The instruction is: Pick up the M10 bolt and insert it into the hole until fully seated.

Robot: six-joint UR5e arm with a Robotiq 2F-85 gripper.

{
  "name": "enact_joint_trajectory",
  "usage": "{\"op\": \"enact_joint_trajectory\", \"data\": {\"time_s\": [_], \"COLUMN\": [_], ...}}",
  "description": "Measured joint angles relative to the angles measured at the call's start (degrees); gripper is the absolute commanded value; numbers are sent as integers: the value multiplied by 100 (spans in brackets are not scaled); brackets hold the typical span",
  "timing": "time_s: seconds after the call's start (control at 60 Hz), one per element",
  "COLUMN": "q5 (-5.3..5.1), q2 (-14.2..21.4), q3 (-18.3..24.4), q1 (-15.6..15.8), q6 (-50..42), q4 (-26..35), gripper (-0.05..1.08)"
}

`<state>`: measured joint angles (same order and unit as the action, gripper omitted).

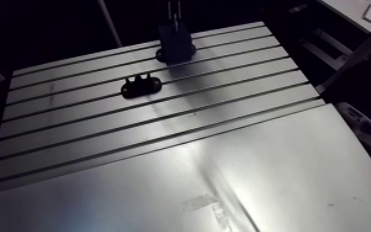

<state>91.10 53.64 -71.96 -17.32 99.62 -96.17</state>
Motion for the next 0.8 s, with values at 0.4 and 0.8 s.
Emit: {"op": "enact_joint_trajectory", "data": {"time_s": [0.4, 0.8], "q5": [-6, -19], "q2": [0, -13], "q3": [6, -8], "q1": [7, 12], "q6": [1, 0], "q4": [0, -1], "gripper": [108, 108]}}
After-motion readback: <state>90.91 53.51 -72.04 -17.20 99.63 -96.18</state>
